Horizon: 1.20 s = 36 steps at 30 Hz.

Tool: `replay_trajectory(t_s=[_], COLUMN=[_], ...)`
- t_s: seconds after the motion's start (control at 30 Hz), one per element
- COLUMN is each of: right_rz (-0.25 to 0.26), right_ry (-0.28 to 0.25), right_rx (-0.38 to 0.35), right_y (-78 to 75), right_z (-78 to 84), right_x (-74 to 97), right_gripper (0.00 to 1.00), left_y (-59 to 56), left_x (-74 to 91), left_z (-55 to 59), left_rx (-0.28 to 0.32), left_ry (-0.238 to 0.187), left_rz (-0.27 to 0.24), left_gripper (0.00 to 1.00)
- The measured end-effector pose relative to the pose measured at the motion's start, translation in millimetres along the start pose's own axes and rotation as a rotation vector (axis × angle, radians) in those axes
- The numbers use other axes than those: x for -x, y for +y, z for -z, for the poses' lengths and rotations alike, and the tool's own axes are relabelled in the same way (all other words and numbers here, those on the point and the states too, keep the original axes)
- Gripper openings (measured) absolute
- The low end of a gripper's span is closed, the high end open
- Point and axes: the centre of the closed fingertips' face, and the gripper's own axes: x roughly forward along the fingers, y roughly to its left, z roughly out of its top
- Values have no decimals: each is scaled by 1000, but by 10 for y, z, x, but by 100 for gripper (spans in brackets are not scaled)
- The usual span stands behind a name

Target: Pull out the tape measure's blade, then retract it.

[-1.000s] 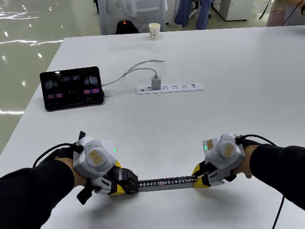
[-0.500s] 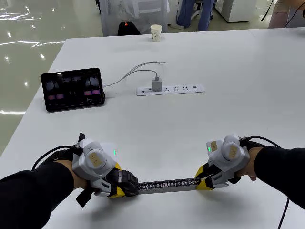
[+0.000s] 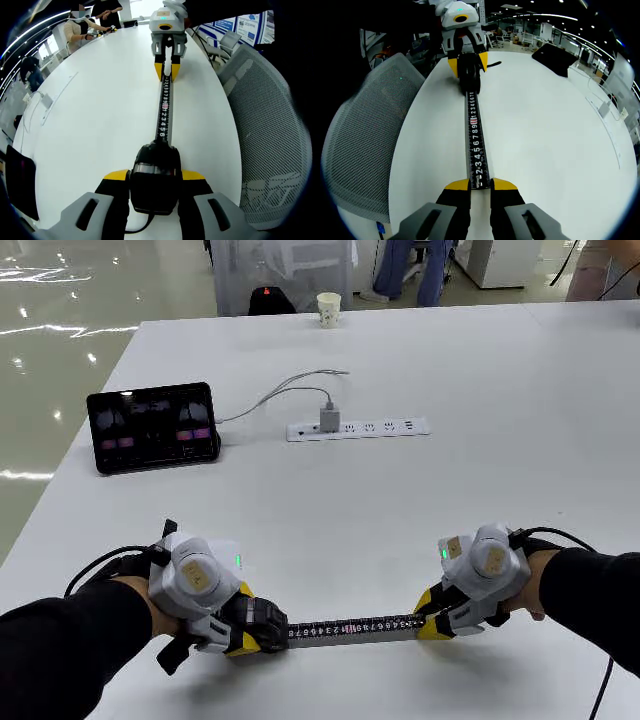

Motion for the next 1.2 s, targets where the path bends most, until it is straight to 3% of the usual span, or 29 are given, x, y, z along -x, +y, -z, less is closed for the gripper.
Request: replay_trajectory(t_s=[1.2], right_rz=[7], right_ry=[14], right_rx=[-13], right_y=[-14], right_z=[227], right_x=[184], right_gripper=[11], left_y=[0], left_x=[8], left_z=[-15], left_rx=[1], left_ry=[-4], left_rz=[3], left_gripper=[31])
